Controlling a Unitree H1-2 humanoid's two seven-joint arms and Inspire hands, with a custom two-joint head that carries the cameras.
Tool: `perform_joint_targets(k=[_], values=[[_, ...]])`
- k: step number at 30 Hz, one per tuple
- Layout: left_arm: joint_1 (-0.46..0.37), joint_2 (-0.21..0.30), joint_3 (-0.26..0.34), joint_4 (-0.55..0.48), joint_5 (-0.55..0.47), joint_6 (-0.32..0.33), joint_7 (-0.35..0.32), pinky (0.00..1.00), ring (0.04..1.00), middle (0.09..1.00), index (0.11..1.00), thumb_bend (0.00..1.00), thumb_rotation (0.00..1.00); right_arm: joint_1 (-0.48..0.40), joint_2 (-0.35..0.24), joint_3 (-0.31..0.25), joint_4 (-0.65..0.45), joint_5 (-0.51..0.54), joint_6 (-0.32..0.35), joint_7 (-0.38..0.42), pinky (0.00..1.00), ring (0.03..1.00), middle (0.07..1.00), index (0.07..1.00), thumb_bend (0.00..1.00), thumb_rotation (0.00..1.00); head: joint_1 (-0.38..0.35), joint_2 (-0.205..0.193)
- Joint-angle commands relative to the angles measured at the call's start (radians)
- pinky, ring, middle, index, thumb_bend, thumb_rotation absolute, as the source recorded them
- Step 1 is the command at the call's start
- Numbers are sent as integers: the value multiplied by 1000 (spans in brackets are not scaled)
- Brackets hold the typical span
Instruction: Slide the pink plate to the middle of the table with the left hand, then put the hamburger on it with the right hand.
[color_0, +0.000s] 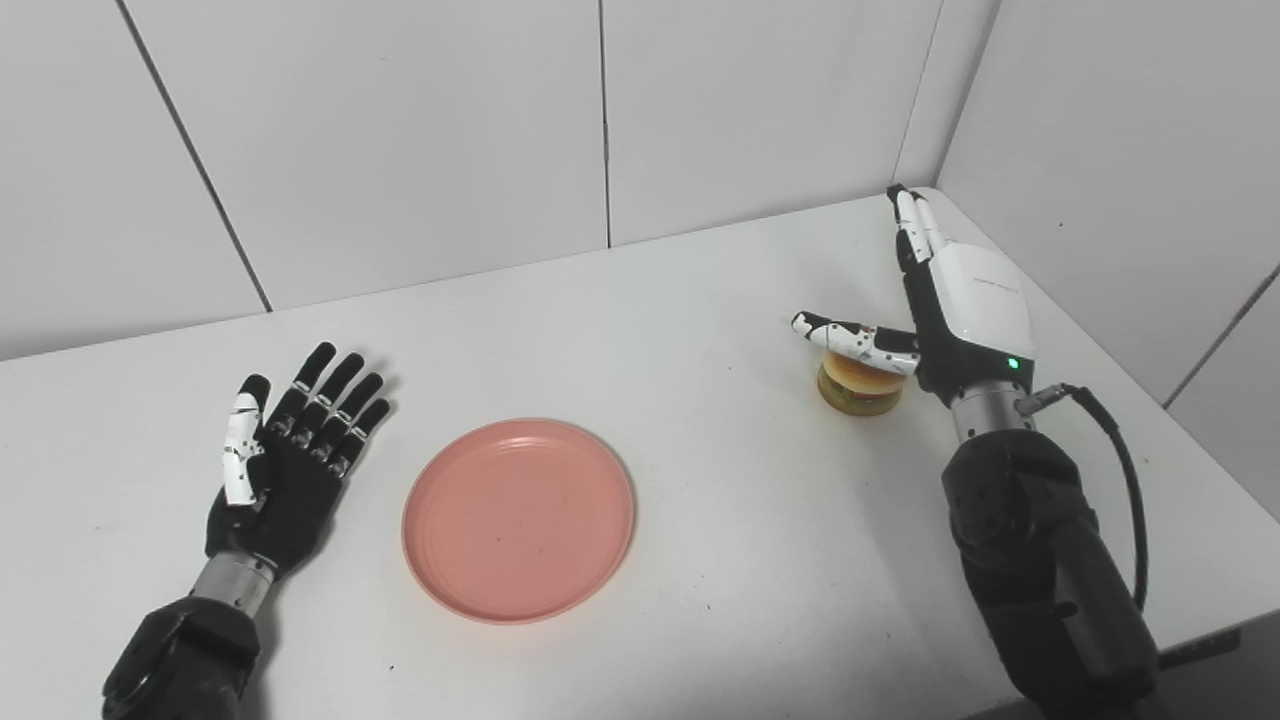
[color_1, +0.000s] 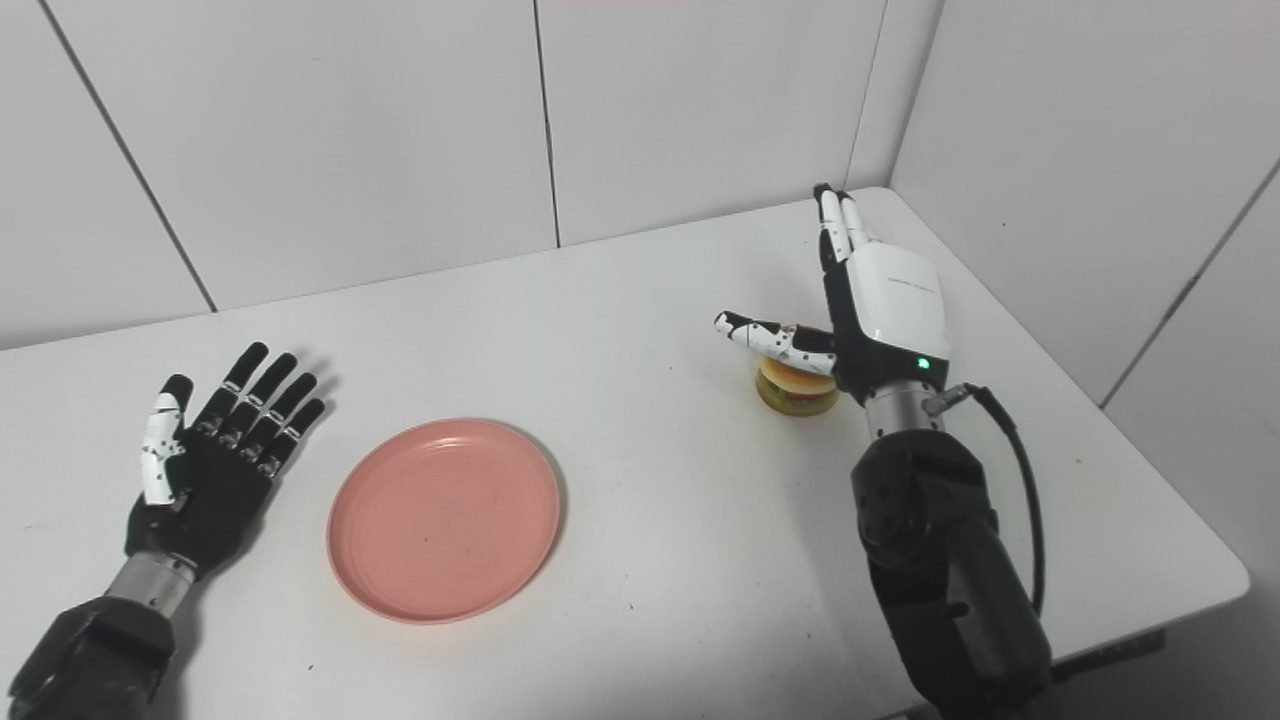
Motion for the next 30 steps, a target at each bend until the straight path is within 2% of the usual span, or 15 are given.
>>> perform_joint_targets(k=[1, 7, 12, 15, 19, 24, 30], values=[[86, 23, -4, 62, 40, 113, 74, 956, 919, 933, 934, 375, 1000, -17, -24, -11, -1, 5, 11, -12, 739, 900, 1000, 1000, 1000, 789, -4, 4], [85, 26, -3, 62, 32, 119, 70, 954, 918, 932, 933, 375, 1000, -12, -31, -8, 52, 21, 7, -24, 751, 914, 1000, 1000, 1000, 806, -6, 11], [85, 30, -6, 59, 26, 120, 69, 957, 924, 938, 939, 378, 1000, -14, -29, -1, 85, 39, 9, -28, 841, 948, 996, 1000, 1000, 794, -9, 17], [84, 31, -4, 65, 24, 119, 67, 960, 925, 940, 941, 378, 1000, -16, -31, 6, 106, 43, 9, -31, 854, 953, 998, 1000, 1000, 798, -9, 19], [84, 31, -3, 58, 24, 126, 72, 949, 919, 935, 934, 380, 1000, -18, -31, 9, 130, 52, 2, -43, 855, 954, 996, 1000, 1000, 806, -10, 20], [86, 31, -1, 48, 22, 135, 76, 952, 923, 939, 938, 379, 1000, -26, -26, 14, 149, 63, 22, -34, 803, 933, 993, 1000, 1000, 777, -11, 27], [86, 31, 1, 47, 22, 139, 76, 953, 923, 938, 936, 379, 1000, -31, -32, 28, 176, 57, 25, -43, 794, 920, 982, 999, 1000, 752, -10, 29]])
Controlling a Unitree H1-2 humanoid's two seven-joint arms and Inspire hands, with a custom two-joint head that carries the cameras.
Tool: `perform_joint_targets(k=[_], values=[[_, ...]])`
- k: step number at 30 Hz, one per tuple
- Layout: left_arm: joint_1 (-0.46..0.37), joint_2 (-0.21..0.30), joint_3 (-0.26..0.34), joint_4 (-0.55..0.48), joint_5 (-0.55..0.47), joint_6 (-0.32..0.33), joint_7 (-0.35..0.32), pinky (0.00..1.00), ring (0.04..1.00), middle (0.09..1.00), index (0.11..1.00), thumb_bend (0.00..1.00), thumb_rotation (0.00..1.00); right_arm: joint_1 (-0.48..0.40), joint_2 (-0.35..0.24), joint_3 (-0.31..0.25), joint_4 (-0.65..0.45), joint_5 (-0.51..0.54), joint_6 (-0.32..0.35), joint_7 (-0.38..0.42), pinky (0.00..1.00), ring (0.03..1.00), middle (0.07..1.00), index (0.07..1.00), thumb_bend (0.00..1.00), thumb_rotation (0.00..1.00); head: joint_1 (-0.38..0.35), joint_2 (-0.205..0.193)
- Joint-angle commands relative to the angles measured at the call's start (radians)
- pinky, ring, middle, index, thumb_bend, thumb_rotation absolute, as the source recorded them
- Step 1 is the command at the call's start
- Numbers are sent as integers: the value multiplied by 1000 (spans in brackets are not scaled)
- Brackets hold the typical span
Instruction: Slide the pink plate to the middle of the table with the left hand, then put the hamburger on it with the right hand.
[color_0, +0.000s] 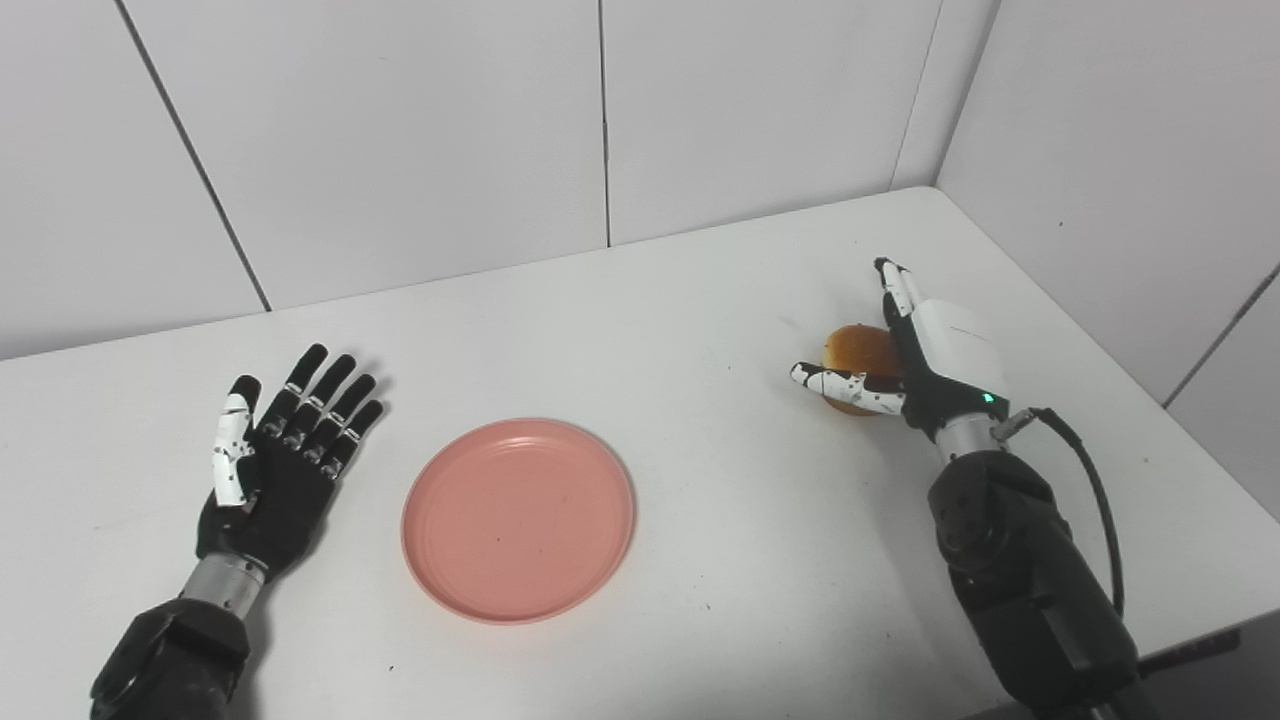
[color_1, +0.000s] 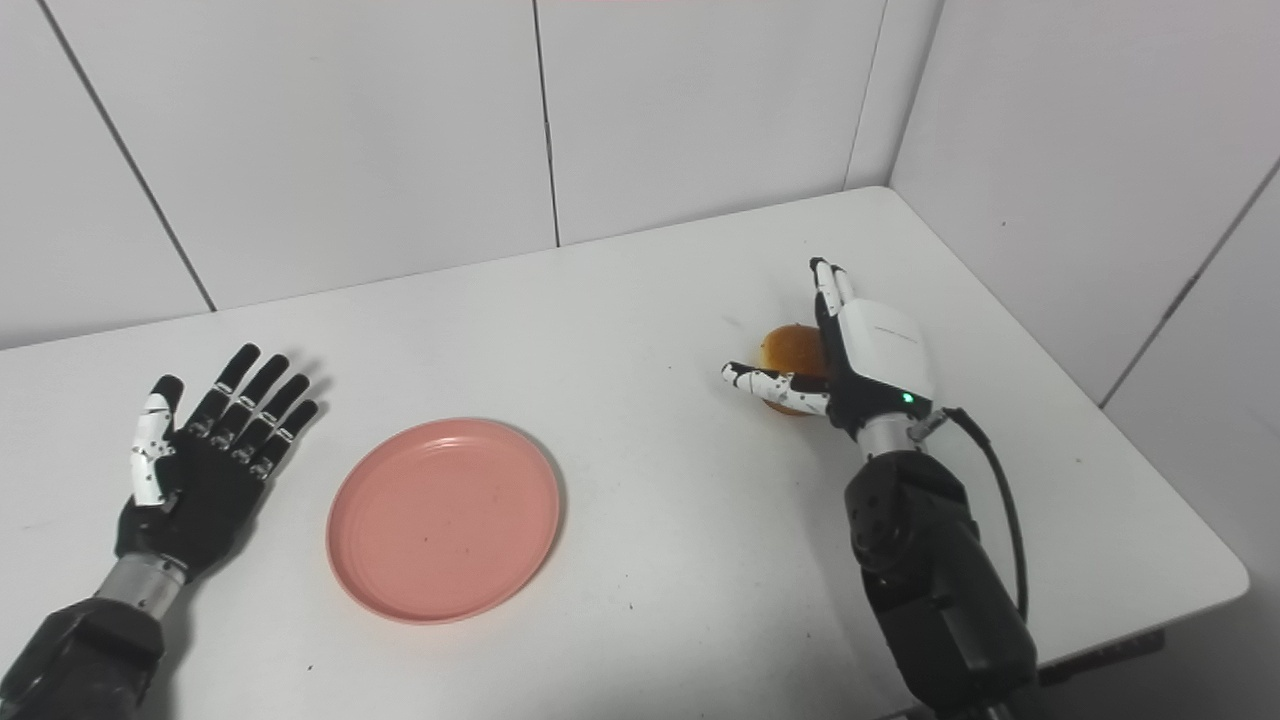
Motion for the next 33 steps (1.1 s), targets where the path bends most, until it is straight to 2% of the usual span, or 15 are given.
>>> perform_joint_targets(k=[1, 11, 19, 25, 27, 29, 33], values=[[85, 19, -4, 56, 40, 109, 75, 955, 925, 939, 936, 379, 1000, -32, -27, -2, -6, -6, 15, -29, 791, 918, 979, 997, 1000, 749, 0, 3], [84, 19, -2, 53, 38, 114, 78, 943, 911, 923, 920, 384, 1000, -46, -36, -2, 41, 6, 16, -40, 769, 905, 964, 976, 1000, 677, -2, 10], [80, 22, 0, 60, 38, 112, 75, 932, 905, 921, 920, 384, 1000, -58, -34, -1, 62, 3, 41, -46, 749, 888, 935, 958, 1000, 627, -2, 16], [79, 22, 1, 59, 38, 115, 76, 935, 904, 915, 911, 387, 1000, -66, -36, -7, 78, 13, 48, -67, 697, 836, 885, 911, 971, 588, 1, 18], [79, 23, -1, 61, 41, 111, 73, 936, 908, 920, 914, 388, 1000, -70, -30, -16, 80, 26, 47, -83, 652, 788, 849, 877, 958, 570, 1, 18], [80, 23, -2, 59, 43, 109, 73, 932, 907, 919, 913, 389, 1000, -70, -24, -28, 79, 48, 30, -110, 590, 716, 779, 805, 897, 483, 1, 18], [81, 21, 0, 54, 41, 115, 78, 936, 907, 917, 911, 390, 1000, -68, -28, -35, 89, 106, -9, -149, 424, 510, 577, 614, 764, 361, 4, 21]])
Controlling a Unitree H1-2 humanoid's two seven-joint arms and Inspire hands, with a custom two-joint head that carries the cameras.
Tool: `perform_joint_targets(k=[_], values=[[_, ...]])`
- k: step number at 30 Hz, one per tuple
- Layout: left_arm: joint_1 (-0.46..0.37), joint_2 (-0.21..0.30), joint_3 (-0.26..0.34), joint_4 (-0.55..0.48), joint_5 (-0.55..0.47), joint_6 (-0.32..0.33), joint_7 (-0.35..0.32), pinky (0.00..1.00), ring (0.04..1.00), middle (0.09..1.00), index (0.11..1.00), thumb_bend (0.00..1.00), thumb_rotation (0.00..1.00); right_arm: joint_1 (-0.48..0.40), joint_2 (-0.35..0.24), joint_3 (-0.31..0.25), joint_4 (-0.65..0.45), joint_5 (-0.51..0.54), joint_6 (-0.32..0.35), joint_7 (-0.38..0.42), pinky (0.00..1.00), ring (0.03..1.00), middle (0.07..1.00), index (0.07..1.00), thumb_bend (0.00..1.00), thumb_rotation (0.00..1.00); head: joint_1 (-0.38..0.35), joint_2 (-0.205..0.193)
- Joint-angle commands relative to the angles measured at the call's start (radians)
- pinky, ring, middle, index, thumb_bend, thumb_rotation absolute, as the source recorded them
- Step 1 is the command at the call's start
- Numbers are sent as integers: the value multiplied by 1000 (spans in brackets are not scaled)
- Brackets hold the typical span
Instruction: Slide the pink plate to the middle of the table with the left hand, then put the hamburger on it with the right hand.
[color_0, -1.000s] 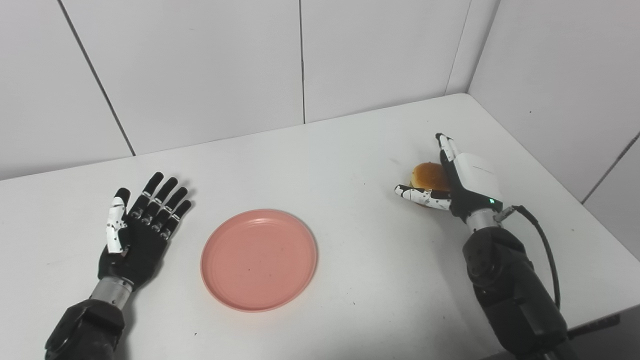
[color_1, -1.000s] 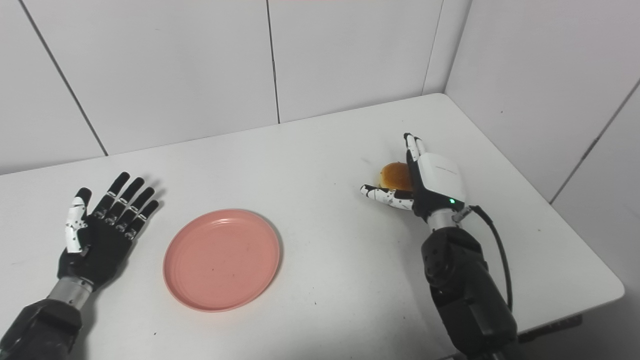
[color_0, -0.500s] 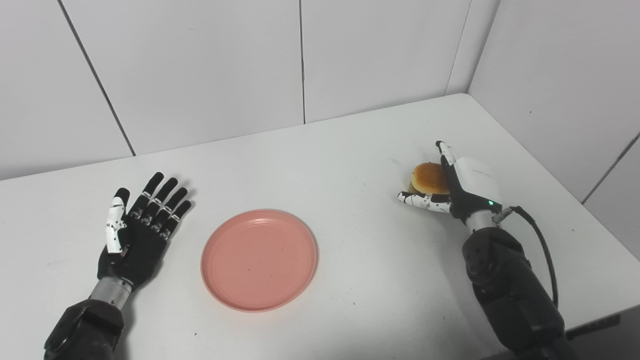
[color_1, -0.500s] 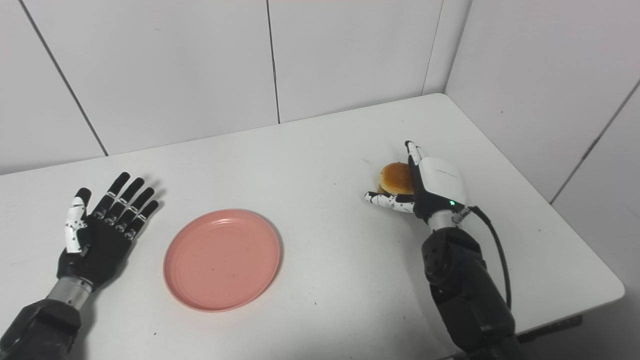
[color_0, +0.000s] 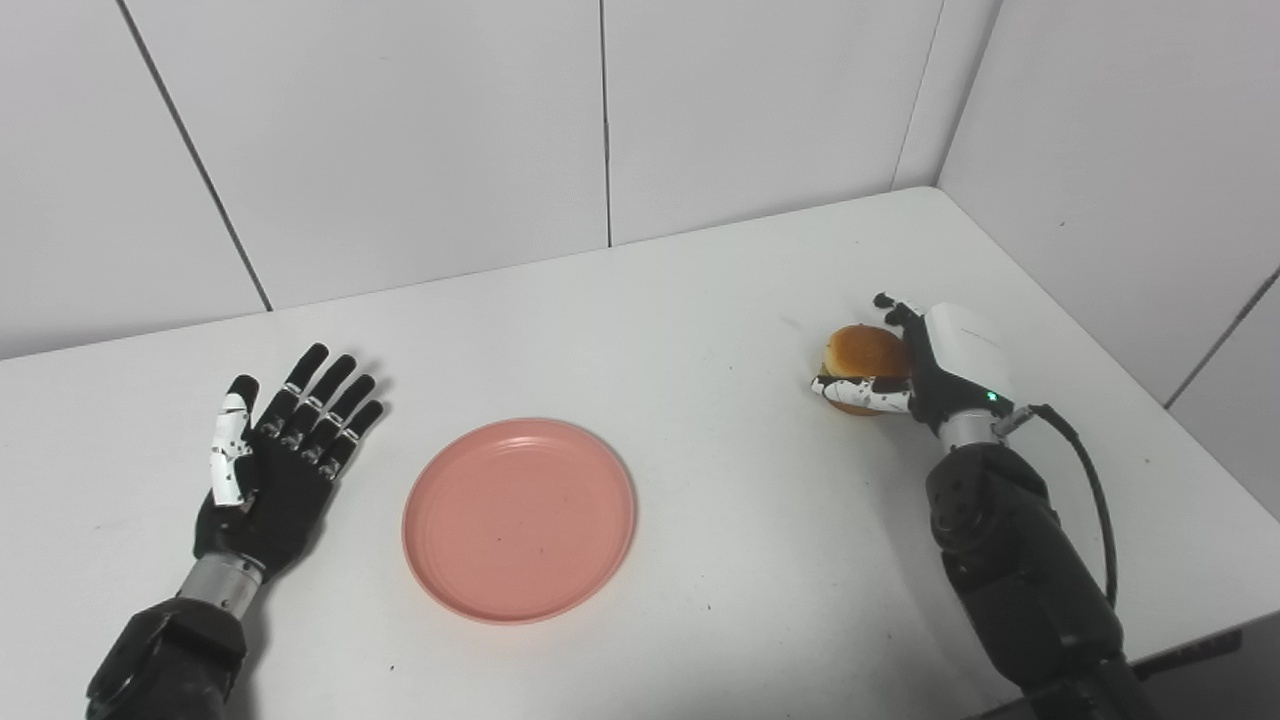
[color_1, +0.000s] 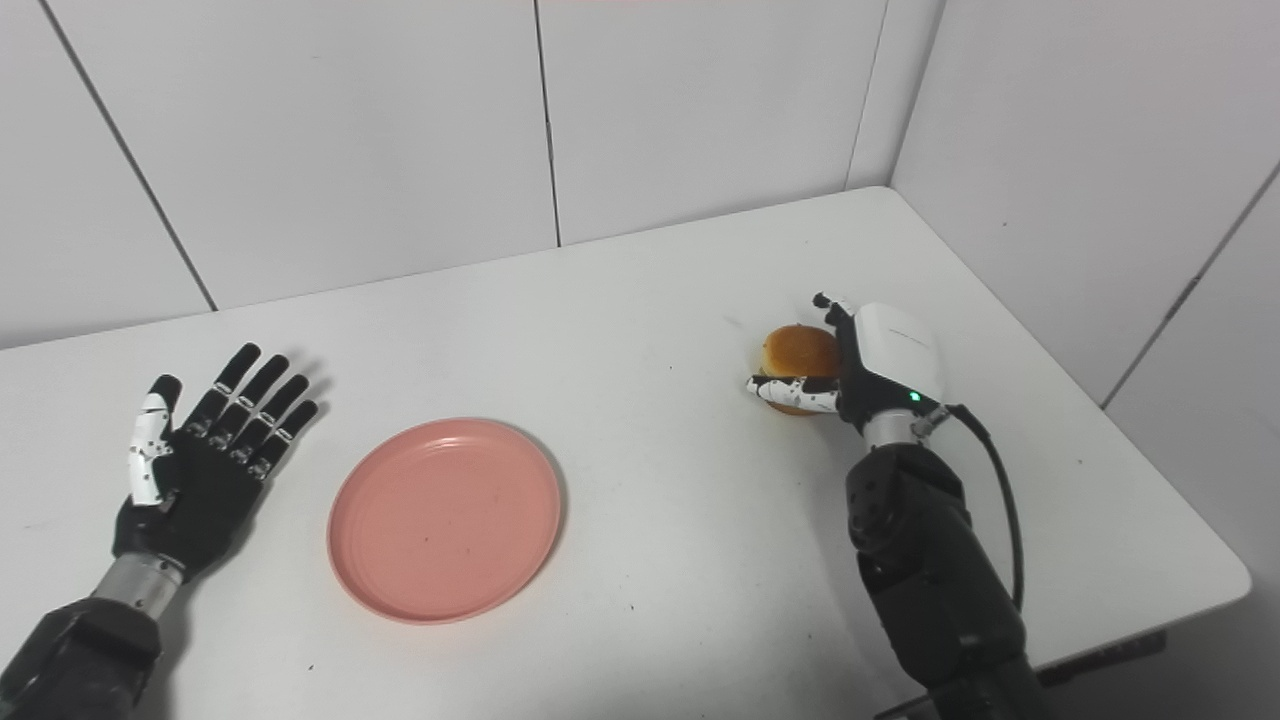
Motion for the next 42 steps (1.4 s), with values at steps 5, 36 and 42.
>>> perform_joint_targets(k=[5, 36, 42], values=[[83, 17, -7, 53, 45, 101, 77, 931, 903, 913, 905, 390, 1000, -27, -31, 0, 1, 57, -60, -52, 288, 368, 440, 493, 655, 207, 0, 0], [107, -11, -46, 20, 73, 47, 70, 937, 914, 928, 924, 391, 1000, -35, -43, 53, -234, 73, -41, -2, 293, 362, 425, 473, 517, 129, 96, 1], [117, -27, -65, 1, 85, 35, 87, 933, 908, 924, 927, 404, 1000, -67, -33, 102, -297, 50, -49, 28, 283, 362, 428, 473, 534, 137, 145, 1]])
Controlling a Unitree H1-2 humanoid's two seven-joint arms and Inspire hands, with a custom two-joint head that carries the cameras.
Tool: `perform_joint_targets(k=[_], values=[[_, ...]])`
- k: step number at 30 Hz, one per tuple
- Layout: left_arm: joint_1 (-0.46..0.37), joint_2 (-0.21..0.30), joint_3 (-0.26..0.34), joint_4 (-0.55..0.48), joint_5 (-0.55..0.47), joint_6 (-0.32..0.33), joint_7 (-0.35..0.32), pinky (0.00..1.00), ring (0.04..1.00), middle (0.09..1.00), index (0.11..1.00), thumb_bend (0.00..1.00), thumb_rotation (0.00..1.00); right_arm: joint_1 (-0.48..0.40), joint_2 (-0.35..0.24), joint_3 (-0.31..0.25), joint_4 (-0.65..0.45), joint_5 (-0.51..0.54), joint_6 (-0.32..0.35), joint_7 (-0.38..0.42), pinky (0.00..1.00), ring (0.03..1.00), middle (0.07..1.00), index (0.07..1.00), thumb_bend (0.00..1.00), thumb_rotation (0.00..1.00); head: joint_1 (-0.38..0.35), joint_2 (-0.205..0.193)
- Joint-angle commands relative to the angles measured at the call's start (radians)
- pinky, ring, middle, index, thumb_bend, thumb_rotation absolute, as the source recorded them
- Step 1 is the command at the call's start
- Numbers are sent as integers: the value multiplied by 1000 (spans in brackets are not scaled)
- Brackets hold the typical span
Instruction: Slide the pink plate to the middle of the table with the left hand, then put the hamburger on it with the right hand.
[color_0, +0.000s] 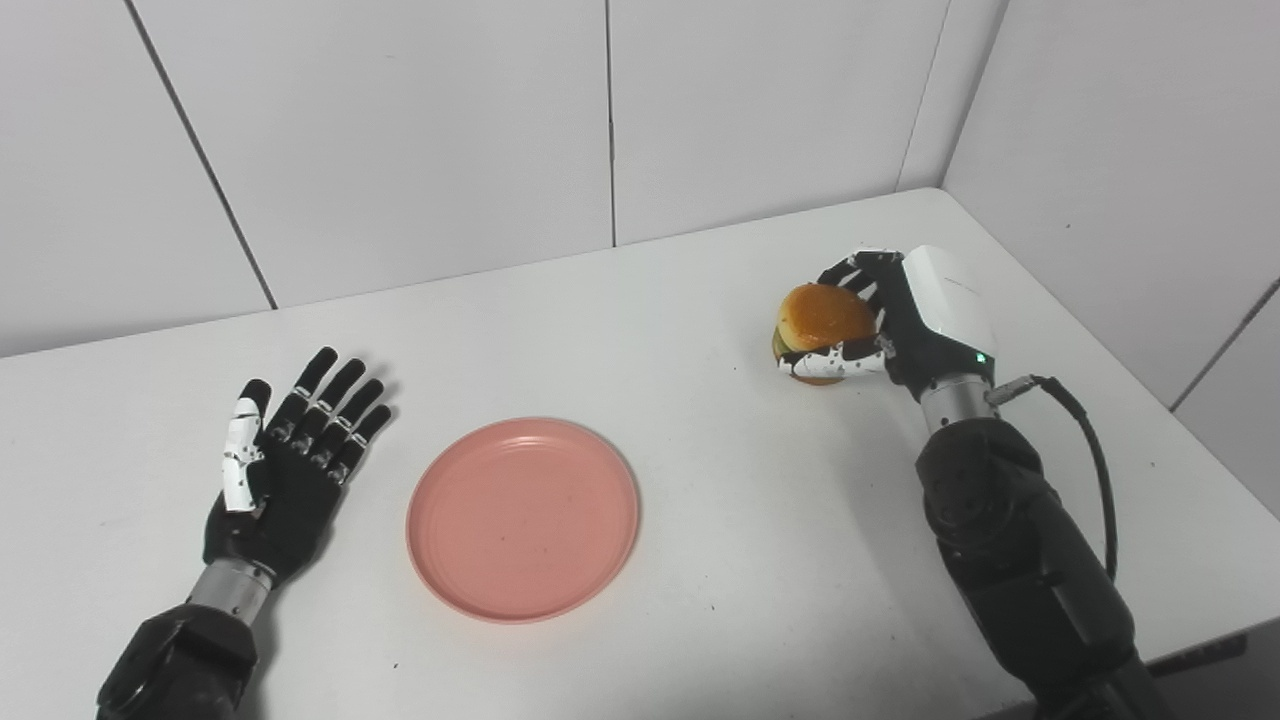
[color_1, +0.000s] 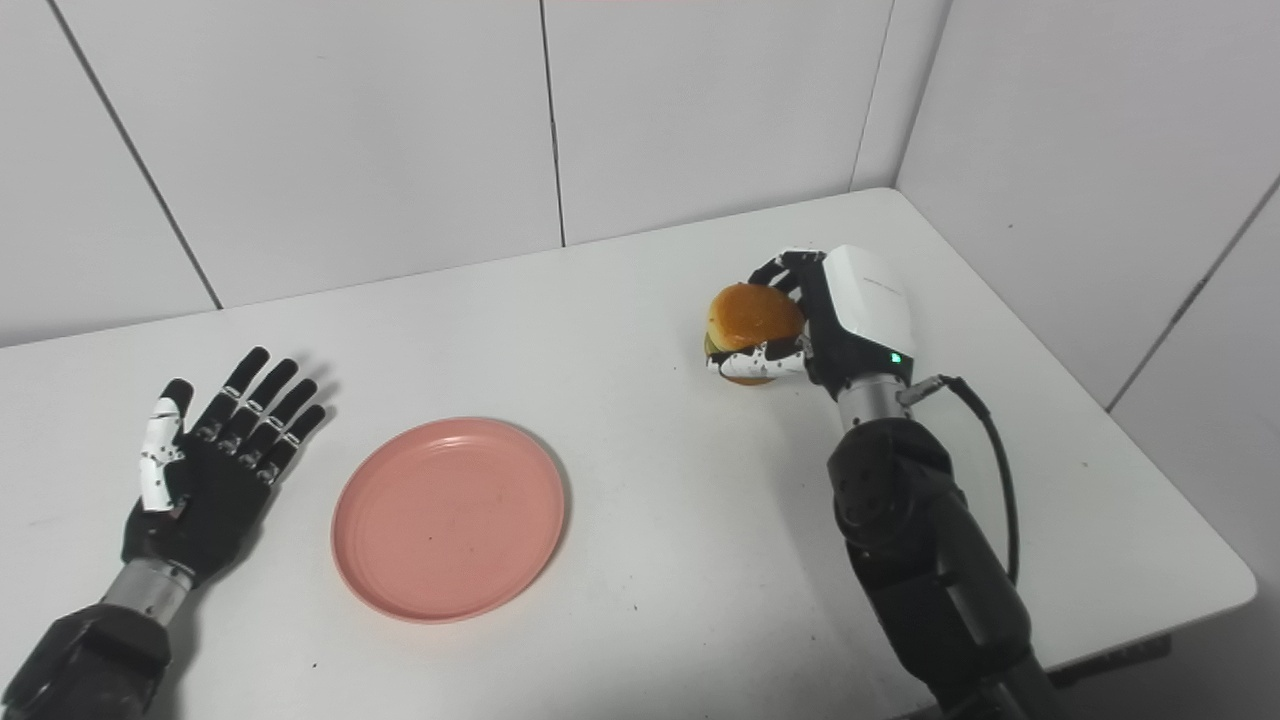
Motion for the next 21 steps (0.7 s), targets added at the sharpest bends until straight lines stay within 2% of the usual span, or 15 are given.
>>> perform_joint_targets(k=[1, 5, 7, 10, 12, 17, 19, 21], values=[[88, -13, -30, 53, 66, 53, 58, 935, 912, 926, 928, 405, 1000, -59, -5, 12, -57, -24, -19, 7, 285, 369, 435, 481, 531, 145, 24, 0], [100, -27, -48, 26, 80, 46, 73, 939, 920, 931, 932, 410, 1000, -83, 18, 56, -89, -47, -4, 47, 283, 363, 422, 482, 534, 137, 67, 4], [106, -36, -54, 5, 89, 54, 93, 925, 911, 923, 923, 415, 1000, -91, 26, 74, -97, -55, -12, 62, 281, 357, 414, 474, 537, 81, 90, 6], [116, -55, -64, -23, 97, 62, 115, 926, 914, 925, 924, 413, 1000, -113, 53, 124, -98, -63, -29, 94, 281, 357, 418, 478, 545, 60, 155, 13], [122, -67, -71, -39, 105, 65, 126, 927, 916, 927, 925, 418, 1000, -121, 62, 150, -81, -57, -63, 93, 276, 362, 427, 491, 547, 39, 188, 17], [136, -97, -89, -89, 124, 87, 174, 910, 896, 911, 910, 416, 1000, -136, 99, 194, -48, -32, -117, 99, 269, 354, 421, 505, 553, 39, 274, 31], [140, -106, -98, -105, 135, 93, 191, 899, 887, 905, 903, 414, 1000, -144, 118, 216, -32, -32, -128, 102, 257, 335, 402, 471, 546, 47, 300, 37], [142, -115, -108, -117, 145, 95, 203, 894, 885, 898, 899, 412, 1000, -153, 135, 236, -17, -36, -132, 106, 261, 340, 411, 470, 549, 114, 328, 42]])
